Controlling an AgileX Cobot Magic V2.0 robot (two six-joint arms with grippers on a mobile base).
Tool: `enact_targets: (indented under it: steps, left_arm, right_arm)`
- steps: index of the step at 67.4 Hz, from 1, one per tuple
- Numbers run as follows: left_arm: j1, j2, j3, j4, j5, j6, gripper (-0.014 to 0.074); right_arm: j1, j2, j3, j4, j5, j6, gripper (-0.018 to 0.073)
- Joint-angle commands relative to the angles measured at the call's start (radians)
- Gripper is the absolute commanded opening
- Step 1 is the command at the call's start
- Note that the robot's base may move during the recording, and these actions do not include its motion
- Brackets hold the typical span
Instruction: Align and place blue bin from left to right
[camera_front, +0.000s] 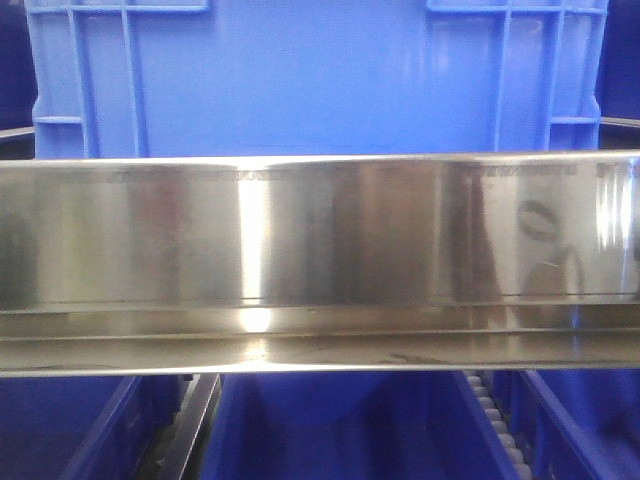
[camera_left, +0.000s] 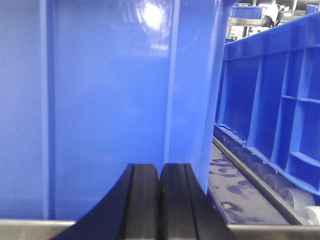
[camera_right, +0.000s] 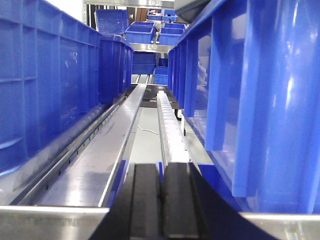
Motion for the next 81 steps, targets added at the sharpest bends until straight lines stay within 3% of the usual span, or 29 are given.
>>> enact_targets:
  steps: [1,55,81]
  left_arm:
    - [0.002,-0.003,-0.002,-0.007,-0.020,-0.001,-0.0111]
    - [0.002,-0.003,-0.002,-0.007,-0.020,-0.001,-0.0111]
    - [0.001,-0.003,-0.002,-0.007,-0.082,-0.001,-0.0111]
  right_arm:
    - [-0.004,-0.004,0.000,0.000,-0.022,-0.006,-0.0070]
    - [-0.004,-0.004,0.000,0.000,-0.029,-0.006,-0.0070]
    - [-0.004,-0.004,0.000,0.000,-0.246,-0.006,-0.0070]
